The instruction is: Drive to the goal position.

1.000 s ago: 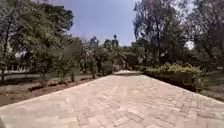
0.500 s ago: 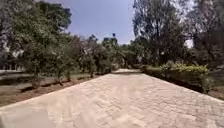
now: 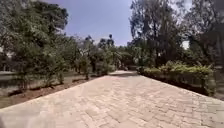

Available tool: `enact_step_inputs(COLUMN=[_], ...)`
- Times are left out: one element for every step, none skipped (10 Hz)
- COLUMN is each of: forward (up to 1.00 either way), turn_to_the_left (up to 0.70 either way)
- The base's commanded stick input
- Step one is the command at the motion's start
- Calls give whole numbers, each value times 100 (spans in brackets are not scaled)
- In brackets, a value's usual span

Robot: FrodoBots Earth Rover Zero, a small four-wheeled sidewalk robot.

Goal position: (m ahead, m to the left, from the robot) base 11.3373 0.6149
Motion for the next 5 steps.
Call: enact_step_inputs(forward=[70,70,70,70,70], turn_to_the_left=[0,0,0,0,-2])
